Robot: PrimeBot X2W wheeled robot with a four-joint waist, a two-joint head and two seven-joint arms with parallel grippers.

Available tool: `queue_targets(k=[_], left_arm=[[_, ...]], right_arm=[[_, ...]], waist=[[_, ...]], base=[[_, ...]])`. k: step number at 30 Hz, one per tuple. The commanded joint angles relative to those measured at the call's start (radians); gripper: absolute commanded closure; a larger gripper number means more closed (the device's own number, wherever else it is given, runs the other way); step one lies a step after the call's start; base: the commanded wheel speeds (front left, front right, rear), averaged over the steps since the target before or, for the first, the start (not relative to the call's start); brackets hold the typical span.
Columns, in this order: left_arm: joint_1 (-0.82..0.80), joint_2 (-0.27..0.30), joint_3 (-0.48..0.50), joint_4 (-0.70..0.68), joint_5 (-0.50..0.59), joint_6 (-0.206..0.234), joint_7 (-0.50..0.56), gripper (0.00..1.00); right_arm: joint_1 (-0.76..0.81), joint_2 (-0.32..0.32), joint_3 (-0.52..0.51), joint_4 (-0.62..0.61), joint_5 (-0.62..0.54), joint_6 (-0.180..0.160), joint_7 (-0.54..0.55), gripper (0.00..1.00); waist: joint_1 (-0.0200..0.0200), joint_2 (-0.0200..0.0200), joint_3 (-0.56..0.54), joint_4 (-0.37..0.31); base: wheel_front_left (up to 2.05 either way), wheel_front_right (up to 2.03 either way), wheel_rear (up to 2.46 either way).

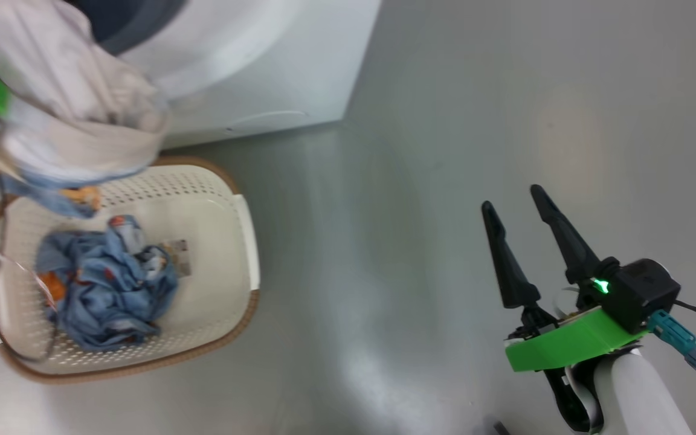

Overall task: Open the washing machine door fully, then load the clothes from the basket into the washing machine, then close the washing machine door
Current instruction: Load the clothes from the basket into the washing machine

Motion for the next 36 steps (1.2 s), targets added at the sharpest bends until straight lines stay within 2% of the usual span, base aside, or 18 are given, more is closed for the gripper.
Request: queue_targets(k=[1, 6, 13, 22, 36], left_arm=[[-0.046, 0.065, 0.019, -0.014, 0.004, -0.014, 0.015, 1.00], [-0.176, 0.134, 0.000, 0.027, 0.020, -0.020, 0.119, 1.00], [-0.276, 0.219, 0.002, 0.045, 0.053, 0.001, 0.128, 1.00], [-0.421, 0.288, 0.003, 0.066, 0.104, 0.018, 0.014, 1.00], [-0.603, 0.297, -0.059, 0.118, 0.222, 0.047, -0.257, 1.00]], right_arm=[[-0.006, 0.000, 0.031, -0.016, 0.013, 0.002, -0.012, 0.00], [-0.033, 0.000, 0.064, 0.018, 0.036, 0.002, -0.034, 0.00], [-0.055, 0.000, 0.105, 0.054, 0.067, 0.002, -0.052, 0.00], [-0.073, 0.000, 0.137, 0.082, 0.104, 0.002, -0.061, 0.00], [-0.097, 0.000, 0.145, 0.060, 0.136, 0.002, -0.062, 0.00]], waist=[[0.0000, -0.0001, 0.051, -0.052], [0.0000, -0.0001, 0.091, -0.095], [0.0000, -0.0001, 0.118, -0.145], [0.0000, -0.0001, 0.152, -0.203], [0.0000, -0.0001, 0.204, -0.219]], base=[[0.00, 0.00, 0.00], [0.00, 0.00, 0.00], [0.00, 0.00, 0.00], [0.00, 0.00, 0.00], [0.00, 0.00, 0.00]])
